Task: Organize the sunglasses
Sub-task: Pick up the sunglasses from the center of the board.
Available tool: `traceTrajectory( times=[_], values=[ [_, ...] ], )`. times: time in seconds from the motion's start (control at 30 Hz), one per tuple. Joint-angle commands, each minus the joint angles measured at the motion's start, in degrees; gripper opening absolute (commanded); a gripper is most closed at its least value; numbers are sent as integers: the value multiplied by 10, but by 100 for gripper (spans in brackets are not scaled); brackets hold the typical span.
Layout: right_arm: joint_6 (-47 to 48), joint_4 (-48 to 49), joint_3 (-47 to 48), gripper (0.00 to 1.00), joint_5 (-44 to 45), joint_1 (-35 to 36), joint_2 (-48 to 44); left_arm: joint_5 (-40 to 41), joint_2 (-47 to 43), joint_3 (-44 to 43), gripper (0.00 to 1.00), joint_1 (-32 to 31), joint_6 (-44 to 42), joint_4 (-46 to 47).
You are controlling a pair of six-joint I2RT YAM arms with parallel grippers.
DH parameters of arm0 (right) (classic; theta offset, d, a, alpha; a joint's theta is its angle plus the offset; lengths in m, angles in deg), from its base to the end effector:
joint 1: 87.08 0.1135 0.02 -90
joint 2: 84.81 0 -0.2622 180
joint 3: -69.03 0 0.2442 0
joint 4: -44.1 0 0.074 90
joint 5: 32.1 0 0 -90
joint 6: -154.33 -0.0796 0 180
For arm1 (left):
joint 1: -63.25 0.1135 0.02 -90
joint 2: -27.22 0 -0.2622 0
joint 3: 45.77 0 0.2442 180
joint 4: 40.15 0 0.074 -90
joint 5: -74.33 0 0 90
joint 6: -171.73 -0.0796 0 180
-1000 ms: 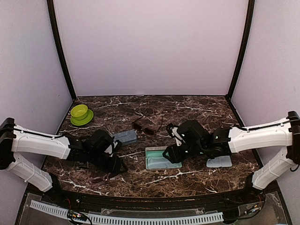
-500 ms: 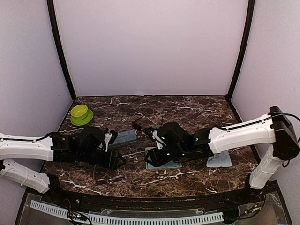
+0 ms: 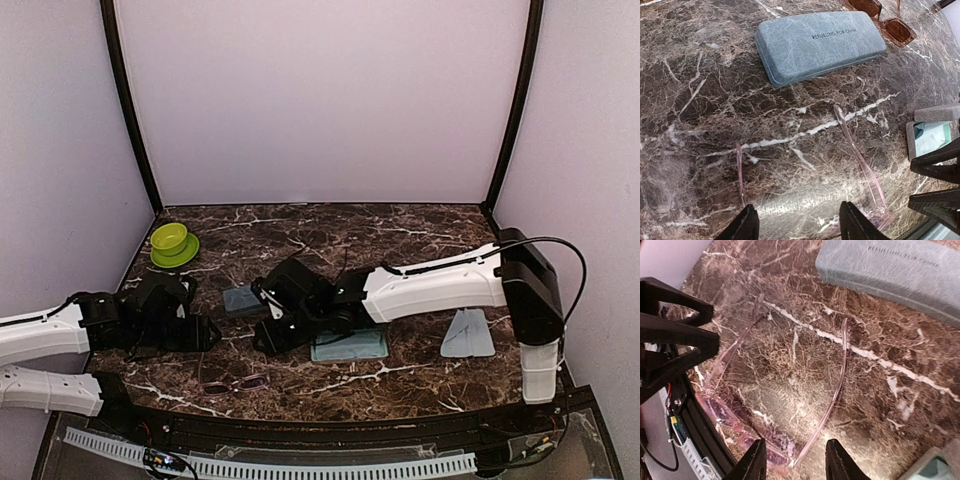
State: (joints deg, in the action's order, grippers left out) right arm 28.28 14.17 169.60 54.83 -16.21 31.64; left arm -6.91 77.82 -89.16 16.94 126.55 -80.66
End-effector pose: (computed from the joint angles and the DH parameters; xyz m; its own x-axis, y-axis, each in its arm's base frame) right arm 0.1528 0.4536 0.1714 -0.7524 -0.3759 -0.5410 -0.6344 0.6347 0.4412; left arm 0.1459 -0.1352 0.1725 -0.8164 -0.1540 -0.5566 0.0965 0.9139 -0.3943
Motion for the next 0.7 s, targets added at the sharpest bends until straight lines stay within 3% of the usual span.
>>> traceTrajectory(
  times=[0.0, 0.67],
  values=[
    [1, -71, 58, 41, -19, 8, 48, 25, 0, 0, 58, 10, -8, -28],
    [9, -152, 154, 34, -15, 10, 140, 4, 2, 10, 59, 18, -42, 19]
  ],
)
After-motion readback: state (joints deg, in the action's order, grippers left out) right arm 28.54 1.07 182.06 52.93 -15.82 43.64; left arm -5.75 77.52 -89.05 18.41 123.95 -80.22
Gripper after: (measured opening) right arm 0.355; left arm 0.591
